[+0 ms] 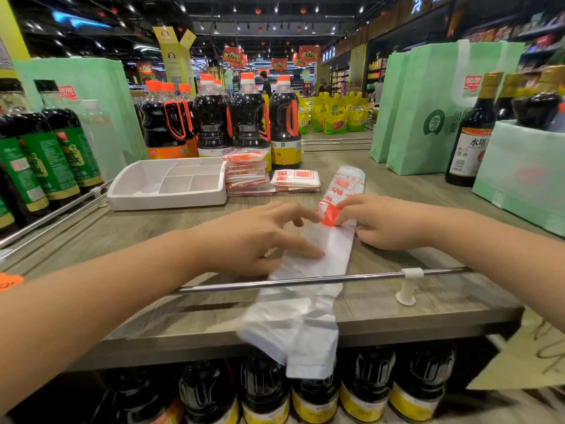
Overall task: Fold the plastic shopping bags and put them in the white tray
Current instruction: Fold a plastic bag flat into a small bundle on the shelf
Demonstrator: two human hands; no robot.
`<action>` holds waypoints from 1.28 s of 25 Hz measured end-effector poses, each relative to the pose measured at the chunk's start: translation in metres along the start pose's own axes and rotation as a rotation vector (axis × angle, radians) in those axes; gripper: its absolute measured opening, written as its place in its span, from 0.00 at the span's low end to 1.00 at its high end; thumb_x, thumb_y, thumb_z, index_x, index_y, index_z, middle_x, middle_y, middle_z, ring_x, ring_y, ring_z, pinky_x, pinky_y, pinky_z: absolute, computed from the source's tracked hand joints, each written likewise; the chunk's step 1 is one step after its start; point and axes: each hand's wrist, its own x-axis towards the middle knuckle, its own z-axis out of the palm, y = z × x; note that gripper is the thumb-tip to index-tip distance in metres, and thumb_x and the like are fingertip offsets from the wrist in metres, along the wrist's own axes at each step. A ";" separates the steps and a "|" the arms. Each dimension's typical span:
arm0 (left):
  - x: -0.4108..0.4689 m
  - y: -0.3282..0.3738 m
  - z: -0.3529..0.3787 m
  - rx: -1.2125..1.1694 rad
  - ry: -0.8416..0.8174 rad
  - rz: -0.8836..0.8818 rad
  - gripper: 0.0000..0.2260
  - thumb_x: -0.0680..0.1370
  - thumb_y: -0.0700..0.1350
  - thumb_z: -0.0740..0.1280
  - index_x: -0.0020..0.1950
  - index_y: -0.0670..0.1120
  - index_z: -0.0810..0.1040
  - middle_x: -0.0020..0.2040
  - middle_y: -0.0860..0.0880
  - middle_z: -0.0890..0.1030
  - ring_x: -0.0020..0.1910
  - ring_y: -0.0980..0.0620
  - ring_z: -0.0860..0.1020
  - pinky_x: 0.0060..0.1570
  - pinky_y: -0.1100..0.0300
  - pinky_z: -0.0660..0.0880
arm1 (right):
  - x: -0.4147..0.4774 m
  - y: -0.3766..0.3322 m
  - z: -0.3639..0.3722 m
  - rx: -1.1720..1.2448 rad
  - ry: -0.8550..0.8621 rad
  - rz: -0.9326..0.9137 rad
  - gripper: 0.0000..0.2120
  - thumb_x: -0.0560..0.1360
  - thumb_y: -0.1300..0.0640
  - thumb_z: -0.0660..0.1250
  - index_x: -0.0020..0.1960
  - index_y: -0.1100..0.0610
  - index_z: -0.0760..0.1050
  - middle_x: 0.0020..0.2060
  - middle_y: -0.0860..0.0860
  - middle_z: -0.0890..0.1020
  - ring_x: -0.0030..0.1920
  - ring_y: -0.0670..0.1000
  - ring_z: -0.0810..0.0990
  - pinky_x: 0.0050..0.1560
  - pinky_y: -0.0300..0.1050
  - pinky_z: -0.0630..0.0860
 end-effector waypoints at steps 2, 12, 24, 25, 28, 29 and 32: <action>0.001 0.002 -0.001 0.069 0.006 0.045 0.22 0.78 0.44 0.65 0.70 0.61 0.75 0.72 0.53 0.67 0.64 0.55 0.70 0.63 0.55 0.71 | -0.010 -0.008 -0.006 0.028 0.017 -0.114 0.15 0.79 0.52 0.65 0.64 0.40 0.76 0.67 0.38 0.71 0.67 0.41 0.70 0.70 0.45 0.67; 0.015 0.015 0.009 -0.467 -0.008 -0.029 0.09 0.79 0.45 0.72 0.59 0.52 0.85 0.54 0.56 0.78 0.54 0.53 0.77 0.49 0.49 0.76 | -0.023 -0.020 0.005 0.113 -0.044 -0.163 0.23 0.76 0.33 0.62 0.68 0.37 0.73 0.67 0.32 0.72 0.68 0.36 0.70 0.71 0.47 0.67; 0.015 0.019 -0.002 0.065 0.073 0.249 0.12 0.82 0.46 0.62 0.63 0.48 0.80 0.56 0.50 0.80 0.51 0.48 0.80 0.40 0.51 0.78 | -0.026 -0.022 0.007 0.195 -0.022 -0.139 0.19 0.76 0.38 0.61 0.66 0.36 0.74 0.67 0.31 0.72 0.68 0.35 0.69 0.73 0.47 0.65; 0.014 0.018 -0.001 -0.033 0.060 0.183 0.10 0.82 0.46 0.64 0.61 0.50 0.81 0.56 0.53 0.80 0.52 0.50 0.80 0.43 0.51 0.78 | -0.026 -0.022 0.007 0.205 -0.030 -0.136 0.17 0.77 0.42 0.62 0.66 0.35 0.74 0.67 0.31 0.72 0.69 0.35 0.68 0.73 0.46 0.64; 0.013 0.018 0.005 -0.341 0.057 -0.024 0.07 0.79 0.46 0.71 0.56 0.52 0.85 0.55 0.57 0.81 0.51 0.52 0.81 0.48 0.51 0.77 | -0.032 -0.025 0.003 0.217 -0.054 -0.130 0.15 0.79 0.47 0.65 0.64 0.35 0.76 0.67 0.31 0.71 0.69 0.34 0.67 0.73 0.44 0.63; 0.014 0.020 0.006 -0.439 0.040 -0.089 0.06 0.78 0.46 0.72 0.53 0.53 0.85 0.53 0.58 0.81 0.51 0.52 0.80 0.49 0.51 0.77 | -0.035 -0.027 -0.001 0.238 -0.039 -0.135 0.13 0.78 0.46 0.67 0.62 0.35 0.77 0.65 0.32 0.72 0.67 0.35 0.69 0.71 0.43 0.66; 0.018 0.021 0.005 -0.699 -0.070 -0.268 0.05 0.78 0.47 0.71 0.44 0.56 0.85 0.48 0.58 0.79 0.49 0.56 0.78 0.51 0.54 0.74 | -0.043 -0.033 -0.013 0.383 -0.062 -0.119 0.11 0.75 0.44 0.71 0.57 0.36 0.79 0.54 0.38 0.80 0.50 0.36 0.79 0.52 0.36 0.74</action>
